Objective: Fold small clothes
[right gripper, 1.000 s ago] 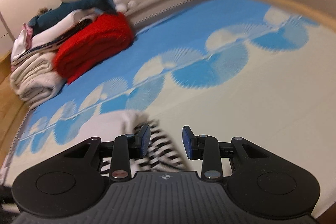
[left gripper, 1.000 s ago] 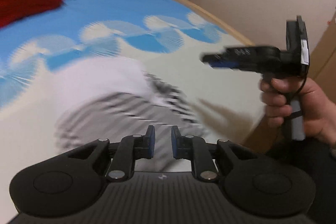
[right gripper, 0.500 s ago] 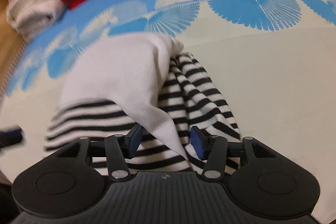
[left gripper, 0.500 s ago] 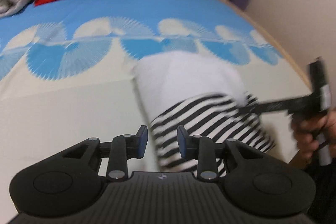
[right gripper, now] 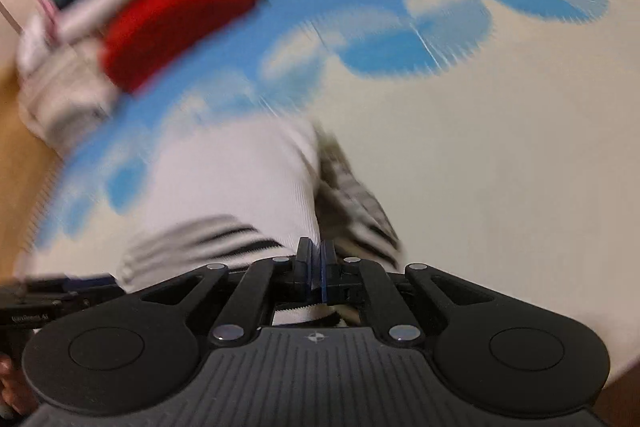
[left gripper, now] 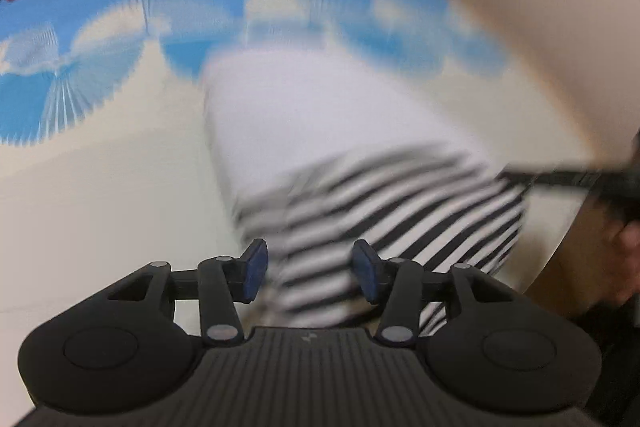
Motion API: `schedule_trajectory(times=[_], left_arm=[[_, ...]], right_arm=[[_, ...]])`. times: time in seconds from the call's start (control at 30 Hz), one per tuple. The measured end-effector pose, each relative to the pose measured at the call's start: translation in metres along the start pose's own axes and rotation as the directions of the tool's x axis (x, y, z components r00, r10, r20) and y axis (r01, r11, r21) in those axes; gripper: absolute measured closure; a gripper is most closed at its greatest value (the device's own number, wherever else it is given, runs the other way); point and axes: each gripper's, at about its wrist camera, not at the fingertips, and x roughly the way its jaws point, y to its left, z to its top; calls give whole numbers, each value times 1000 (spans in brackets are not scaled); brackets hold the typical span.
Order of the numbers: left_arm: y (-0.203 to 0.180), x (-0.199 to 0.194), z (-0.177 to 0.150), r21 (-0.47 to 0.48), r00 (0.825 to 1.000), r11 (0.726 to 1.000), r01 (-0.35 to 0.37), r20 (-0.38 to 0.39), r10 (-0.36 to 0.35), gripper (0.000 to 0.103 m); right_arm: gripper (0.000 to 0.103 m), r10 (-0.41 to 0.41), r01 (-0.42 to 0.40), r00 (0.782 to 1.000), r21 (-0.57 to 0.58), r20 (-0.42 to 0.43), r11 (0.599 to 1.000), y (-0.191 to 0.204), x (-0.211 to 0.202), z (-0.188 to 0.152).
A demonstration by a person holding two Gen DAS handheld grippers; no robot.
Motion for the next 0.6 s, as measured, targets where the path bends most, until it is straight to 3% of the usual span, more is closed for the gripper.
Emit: schedule_trajectory(times=[0.07,0.1,0.23,0.27,0.33,0.4,0.47,0.53,0.6], left_arm=[[-7,22,-5,40,994,998,-45,-97,48,41],[-10,22,-5,52,994,997,-51,-95,55,41],[-12,-10,4,32,998,999,-8,61,6,44],[-14,-9,3,49,999,999,-5,51,3,44],[-14,21,-9,107,992,991,-77,-96,87,42],[-16,35,-16,143,981,984,-104,-147,125,39],[-18,30,-13,163,983,981,-106,-129,127,39],[-12,17,-10,112,990,989,-93,-100,104,40],[-7,-3,-6,67,997,994,-81,-14,82,40]], right_arm=[[100,-36,35,997,-18,-74,999,-2,14,-5],[100,-53,50,994,-38,-97,998,0,20,-7],[100,-91,82,993,-104,-80,991,15,24,-9],[100,-103,93,991,-119,-81,989,18,26,-10],[100,-138,122,987,-166,-85,978,22,30,-11],[100,-157,139,984,-196,-80,971,25,33,-9],[100,-171,158,984,-213,-46,964,29,37,-3],[100,-155,154,988,-210,12,965,34,30,0],[99,-128,134,991,-204,42,970,36,24,3]])
